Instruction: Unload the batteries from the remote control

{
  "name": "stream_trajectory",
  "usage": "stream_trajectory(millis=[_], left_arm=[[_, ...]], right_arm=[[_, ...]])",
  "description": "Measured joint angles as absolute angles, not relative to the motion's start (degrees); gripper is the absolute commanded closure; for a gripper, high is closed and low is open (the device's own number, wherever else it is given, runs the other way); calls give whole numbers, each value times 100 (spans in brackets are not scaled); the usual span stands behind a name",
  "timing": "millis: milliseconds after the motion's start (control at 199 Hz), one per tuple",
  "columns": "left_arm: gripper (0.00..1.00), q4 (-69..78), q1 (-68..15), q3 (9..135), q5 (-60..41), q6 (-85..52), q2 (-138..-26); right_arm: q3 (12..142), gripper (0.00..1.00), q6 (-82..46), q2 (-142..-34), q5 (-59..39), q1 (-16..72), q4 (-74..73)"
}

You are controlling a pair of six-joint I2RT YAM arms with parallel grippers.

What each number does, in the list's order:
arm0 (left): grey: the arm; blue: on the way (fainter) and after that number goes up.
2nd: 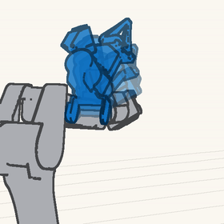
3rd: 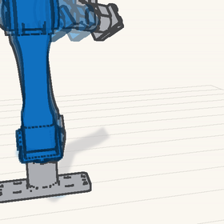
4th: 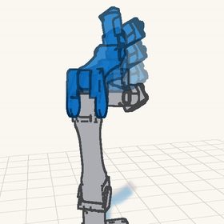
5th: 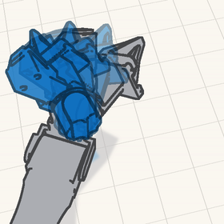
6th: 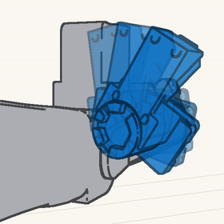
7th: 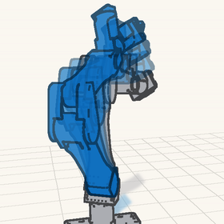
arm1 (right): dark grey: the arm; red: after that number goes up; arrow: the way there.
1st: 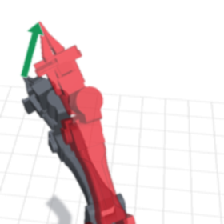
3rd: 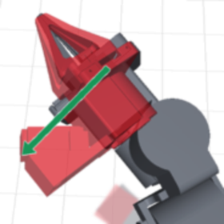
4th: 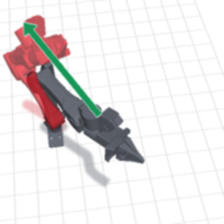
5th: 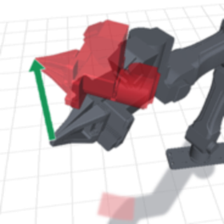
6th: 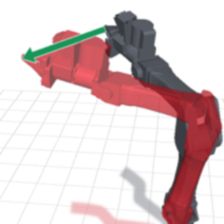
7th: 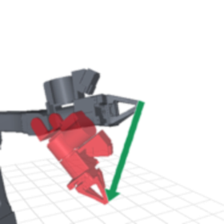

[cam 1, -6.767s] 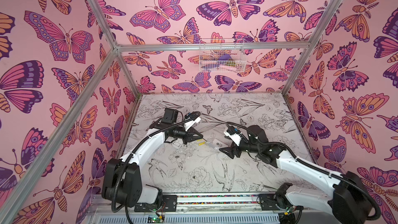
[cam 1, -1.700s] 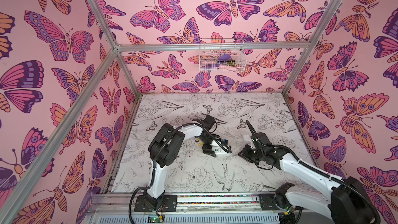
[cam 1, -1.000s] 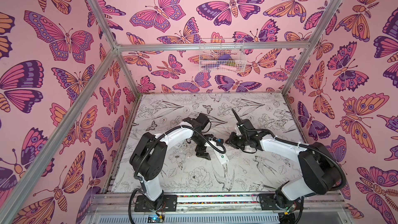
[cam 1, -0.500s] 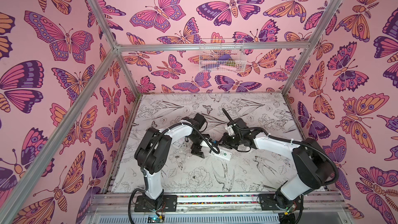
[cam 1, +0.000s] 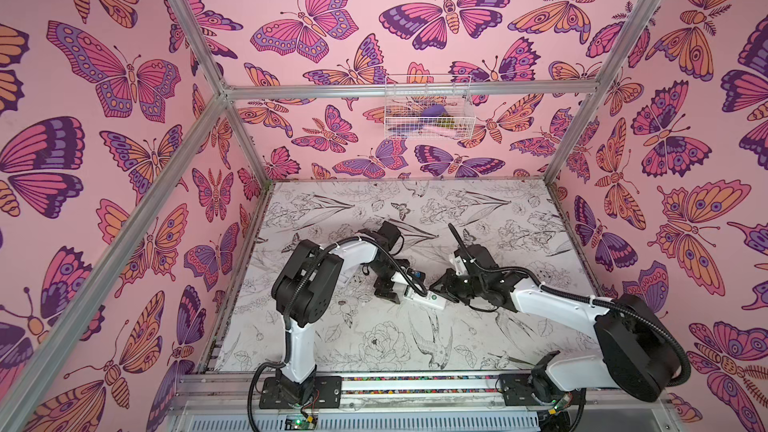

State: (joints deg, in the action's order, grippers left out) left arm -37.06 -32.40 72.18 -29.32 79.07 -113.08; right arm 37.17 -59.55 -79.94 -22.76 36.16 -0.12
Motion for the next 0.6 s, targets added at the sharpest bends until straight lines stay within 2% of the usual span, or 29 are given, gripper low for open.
stream_trajectory(millis=[140, 346, 602], left_arm=[[27, -3671, -3306, 7288, -2976, 7874, -11380], [38, -3610, -3415, 7286, -3002, 7881, -11393], [45, -3581, -3415, 7260, -3035, 7887, -11384]], right_arm=[[3728, 100, -6023, -8152, -2305, 3653, -169], [3822, 100, -6117, -8283, -2274, 3730, -156], [3992, 100, -6160, -8427, -2180, 3846, 1]])
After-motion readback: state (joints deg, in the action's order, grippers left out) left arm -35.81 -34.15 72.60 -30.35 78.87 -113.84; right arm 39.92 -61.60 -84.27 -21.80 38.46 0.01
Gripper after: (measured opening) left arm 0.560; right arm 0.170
